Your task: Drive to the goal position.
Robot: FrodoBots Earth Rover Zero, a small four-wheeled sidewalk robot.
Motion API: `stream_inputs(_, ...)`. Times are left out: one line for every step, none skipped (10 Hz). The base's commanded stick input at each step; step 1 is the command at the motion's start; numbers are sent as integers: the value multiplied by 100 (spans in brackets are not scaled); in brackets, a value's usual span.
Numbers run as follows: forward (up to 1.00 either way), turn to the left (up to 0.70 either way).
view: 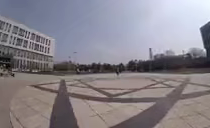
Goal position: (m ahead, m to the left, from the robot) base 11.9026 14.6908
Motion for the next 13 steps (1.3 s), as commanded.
stream_inputs(0, 0)
stream_inputs(0, 0)
stream_inputs(0, 0)
stream_inputs(0, 0)
stream_inputs(0, 0)
stream_inputs(0, 0)
stream_inputs(0, 0)
stream_inputs(4, 0)
stream_inputs(63, 0)
stream_inputs(100, 0)
stream_inputs(100, 0)
stream_inputs(100, 0)
stream_inputs(100, 0)
